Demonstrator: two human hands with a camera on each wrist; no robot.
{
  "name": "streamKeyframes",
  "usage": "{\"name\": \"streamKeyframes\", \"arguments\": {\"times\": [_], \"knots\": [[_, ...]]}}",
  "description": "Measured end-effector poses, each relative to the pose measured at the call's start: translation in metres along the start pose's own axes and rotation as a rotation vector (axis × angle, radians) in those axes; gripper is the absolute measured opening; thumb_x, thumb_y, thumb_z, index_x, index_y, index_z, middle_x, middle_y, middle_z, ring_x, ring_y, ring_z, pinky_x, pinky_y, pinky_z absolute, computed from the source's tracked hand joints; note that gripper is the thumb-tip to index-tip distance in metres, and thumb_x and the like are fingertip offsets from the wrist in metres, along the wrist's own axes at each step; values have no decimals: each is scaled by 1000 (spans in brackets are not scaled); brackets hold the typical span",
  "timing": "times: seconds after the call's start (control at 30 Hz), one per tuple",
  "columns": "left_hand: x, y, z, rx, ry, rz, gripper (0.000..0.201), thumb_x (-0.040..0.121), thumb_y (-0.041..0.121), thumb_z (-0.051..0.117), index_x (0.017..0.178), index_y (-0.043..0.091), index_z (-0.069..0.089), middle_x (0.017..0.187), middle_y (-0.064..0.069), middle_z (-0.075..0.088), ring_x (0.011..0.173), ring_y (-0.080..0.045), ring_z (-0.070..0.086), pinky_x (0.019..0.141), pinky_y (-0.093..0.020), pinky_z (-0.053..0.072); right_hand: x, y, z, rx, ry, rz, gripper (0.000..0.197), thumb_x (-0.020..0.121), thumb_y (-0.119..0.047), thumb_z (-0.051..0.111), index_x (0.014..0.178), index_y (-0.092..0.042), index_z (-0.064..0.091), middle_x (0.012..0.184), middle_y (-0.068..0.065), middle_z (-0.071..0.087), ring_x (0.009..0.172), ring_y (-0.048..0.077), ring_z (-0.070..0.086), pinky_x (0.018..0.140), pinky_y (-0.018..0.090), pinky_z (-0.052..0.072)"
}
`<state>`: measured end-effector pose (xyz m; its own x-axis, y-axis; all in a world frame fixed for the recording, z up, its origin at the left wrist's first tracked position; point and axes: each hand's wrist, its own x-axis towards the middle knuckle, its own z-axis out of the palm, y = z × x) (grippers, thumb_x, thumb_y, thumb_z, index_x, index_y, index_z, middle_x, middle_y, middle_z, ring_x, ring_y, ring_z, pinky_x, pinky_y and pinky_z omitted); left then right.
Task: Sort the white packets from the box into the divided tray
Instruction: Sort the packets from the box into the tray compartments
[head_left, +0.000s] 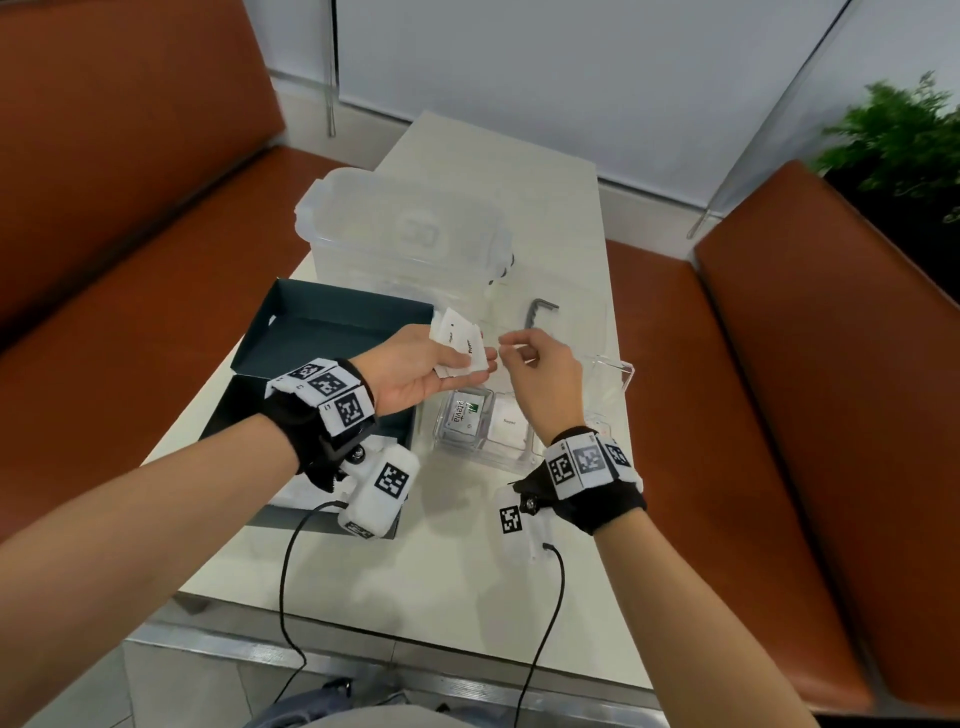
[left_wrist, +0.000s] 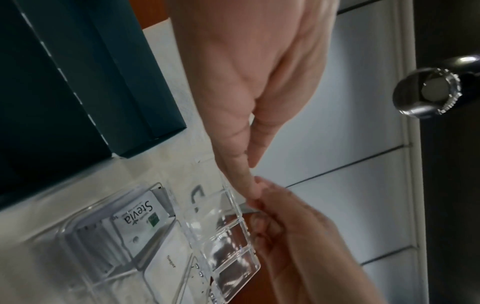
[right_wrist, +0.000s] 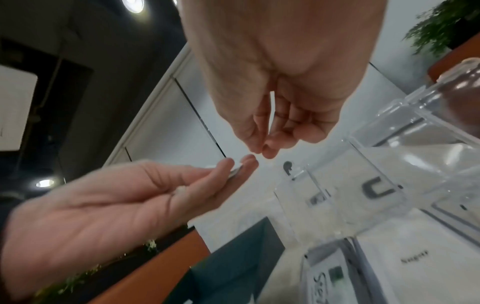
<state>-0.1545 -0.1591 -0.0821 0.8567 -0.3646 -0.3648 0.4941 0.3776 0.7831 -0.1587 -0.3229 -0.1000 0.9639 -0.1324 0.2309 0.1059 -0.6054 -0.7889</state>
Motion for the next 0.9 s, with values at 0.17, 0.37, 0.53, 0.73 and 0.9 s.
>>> {"name": "streamKeyframes", "arguments": {"times": [0.17, 0.37, 0.53, 0.73, 0.9], "knots": [[3, -10, 8, 148, -3, 64, 32, 83, -13, 65, 112, 1, 64, 111, -15, 70, 97, -23, 71, 74, -28, 59, 5, -8, -20, 26, -116, 3, 20, 88, -31, 63, 106, -23, 69, 80, -14, 62, 72, -2, 57, 66, 7, 40], [6, -19, 22, 278, 12, 122, 30, 82, 0, 73, 110, 3, 64, 98, -11, 74, 82, -18, 74, 64, -21, 57, 5, -3, -43, 130, -170, 71, 9, 83, -16, 71, 91, -15, 68, 70, 1, 66, 59, 9, 59, 61, 21, 47], [10, -26, 26, 352, 64, 122, 19, 86, 9, 72, 103, 4, 66, 90, -11, 73, 76, -15, 73, 57, -18, 54, 4, 14, -61, 189, -106, 141, 11, 86, -10, 67, 98, -10, 68, 68, 3, 67, 55, 7, 59, 53, 19, 47], [9, -28, 25, 384, 45, 110, 18, 88, 8, 69, 105, 3, 65, 87, -10, 69, 72, -14, 68, 59, -18, 53, 2, 55, -73, 52, -65, 278, 11, 89, -9, 62, 94, -14, 70, 77, 6, 69, 61, 10, 61, 62, 25, 52], [8, -30, 26, 392, 47, 106, 17, 89, 7, 68, 105, 3, 64, 85, -10, 67, 69, -12, 67, 58, -18, 52, -3, 76, -67, -108, -164, 362, 13, 88, -7, 62, 95, -10, 73, 79, 9, 69, 62, 11, 60, 67, 29, 56]]}}
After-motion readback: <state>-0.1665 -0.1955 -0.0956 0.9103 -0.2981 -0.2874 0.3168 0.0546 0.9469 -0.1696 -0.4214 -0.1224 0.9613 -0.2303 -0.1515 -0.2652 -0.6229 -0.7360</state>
